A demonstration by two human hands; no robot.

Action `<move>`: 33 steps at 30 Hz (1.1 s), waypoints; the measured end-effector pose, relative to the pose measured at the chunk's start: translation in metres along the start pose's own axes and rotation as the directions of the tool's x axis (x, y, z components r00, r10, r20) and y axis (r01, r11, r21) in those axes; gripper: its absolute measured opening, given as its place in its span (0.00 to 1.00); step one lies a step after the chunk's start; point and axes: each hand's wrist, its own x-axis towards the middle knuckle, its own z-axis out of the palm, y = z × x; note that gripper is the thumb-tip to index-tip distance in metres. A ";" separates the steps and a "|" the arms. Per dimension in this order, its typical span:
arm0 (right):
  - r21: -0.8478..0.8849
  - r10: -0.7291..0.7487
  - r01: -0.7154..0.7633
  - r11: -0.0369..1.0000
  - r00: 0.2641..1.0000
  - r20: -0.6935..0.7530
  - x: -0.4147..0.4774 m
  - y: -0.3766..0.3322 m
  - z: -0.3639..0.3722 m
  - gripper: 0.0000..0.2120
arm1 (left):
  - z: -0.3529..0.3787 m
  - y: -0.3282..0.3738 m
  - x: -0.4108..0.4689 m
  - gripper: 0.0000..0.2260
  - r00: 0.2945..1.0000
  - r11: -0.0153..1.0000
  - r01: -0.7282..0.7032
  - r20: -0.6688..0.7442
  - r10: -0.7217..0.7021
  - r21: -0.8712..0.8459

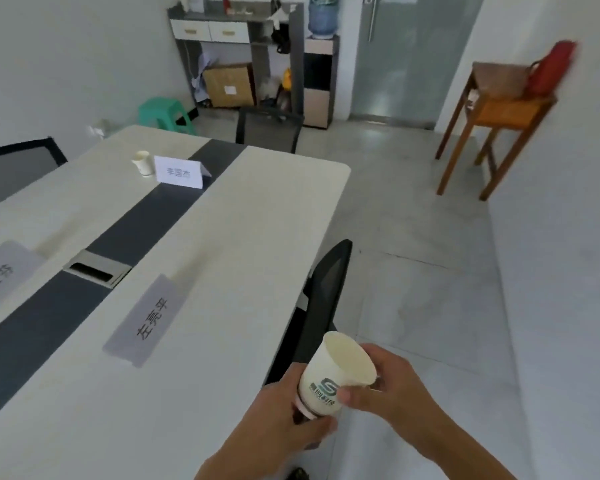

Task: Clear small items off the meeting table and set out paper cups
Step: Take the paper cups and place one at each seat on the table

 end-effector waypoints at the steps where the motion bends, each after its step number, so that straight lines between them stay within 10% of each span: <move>1: 0.037 0.007 -0.003 0.999 0.994 -0.106 0.002 0.000 -0.018 0.32 | 0.003 0.010 0.020 0.23 0.997 0.997 -0.022 0.071 0.017 0.070; 6: 0.168 0.050 0.033 0.985 0.884 -0.465 -0.002 0.009 -0.119 0.31 | 0.007 0.046 0.105 0.27 0.958 0.971 -0.068 0.288 0.000 0.229; 14: 0.053 0.100 -0.085 0.995 0.783 -0.615 0.034 0.029 -0.289 0.24 | 0.019 0.100 0.242 0.22 0.973 0.992 0.014 0.227 -0.043 0.127; 23: -0.255 0.104 -0.199 0.946 0.933 -0.343 0.174 -0.020 -0.443 0.23 | 0.042 0.164 0.342 0.23 0.991 0.993 0.074 0.108 -0.084 0.090; 33: -0.465 0.069 -0.054 0.884 0.998 0.014 0.372 -0.096 -0.446 0.28 | -0.035 0.147 0.442 0.13 0.941 0.967 0.255 -0.234 -0.243 0.020</move>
